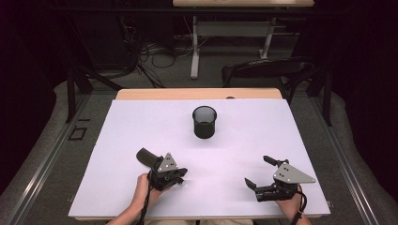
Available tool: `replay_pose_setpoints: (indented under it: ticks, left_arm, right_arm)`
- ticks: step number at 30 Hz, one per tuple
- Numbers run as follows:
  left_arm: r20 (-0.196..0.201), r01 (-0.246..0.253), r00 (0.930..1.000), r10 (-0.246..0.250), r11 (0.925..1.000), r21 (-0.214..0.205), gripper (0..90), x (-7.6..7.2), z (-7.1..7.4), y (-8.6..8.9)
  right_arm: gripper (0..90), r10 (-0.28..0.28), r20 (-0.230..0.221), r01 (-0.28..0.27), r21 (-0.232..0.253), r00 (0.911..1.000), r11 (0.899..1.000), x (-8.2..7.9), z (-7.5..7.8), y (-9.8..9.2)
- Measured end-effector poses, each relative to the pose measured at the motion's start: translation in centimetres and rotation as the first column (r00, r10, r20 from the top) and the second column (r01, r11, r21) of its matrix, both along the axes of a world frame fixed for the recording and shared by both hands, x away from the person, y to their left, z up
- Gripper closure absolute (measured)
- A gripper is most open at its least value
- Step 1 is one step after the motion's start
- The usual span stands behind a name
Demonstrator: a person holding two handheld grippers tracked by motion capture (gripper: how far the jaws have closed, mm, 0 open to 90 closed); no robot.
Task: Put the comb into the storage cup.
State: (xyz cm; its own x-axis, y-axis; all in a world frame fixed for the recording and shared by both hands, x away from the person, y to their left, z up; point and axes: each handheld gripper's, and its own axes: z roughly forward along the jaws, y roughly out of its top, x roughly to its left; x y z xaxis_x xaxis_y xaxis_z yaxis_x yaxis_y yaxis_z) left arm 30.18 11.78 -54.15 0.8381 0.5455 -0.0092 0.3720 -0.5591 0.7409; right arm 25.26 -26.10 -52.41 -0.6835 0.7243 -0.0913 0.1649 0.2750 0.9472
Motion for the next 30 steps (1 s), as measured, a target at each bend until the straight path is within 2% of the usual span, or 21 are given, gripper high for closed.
replay_pose_setpoints:
  ticks: [18,30]
  left_arm:
    - [-0.047,0.023,0.9987,-0.021,0.9983,0.053,90.0,0.11,-0.63,-0.13]
    - [-0.068,0.024,0.9975,-0.019,0.9972,0.071,90.0,-0.17,-0.84,0.38]
  right_arm:
    - [0.6,0.001,0.0,-0.001,0.0,1.0,1.0,-0.02,0.0,-0.06]
    - [0.6,0.001,0.004,-0.001,0.005,1.0,1.0,-0.1,0.03,-0.08]
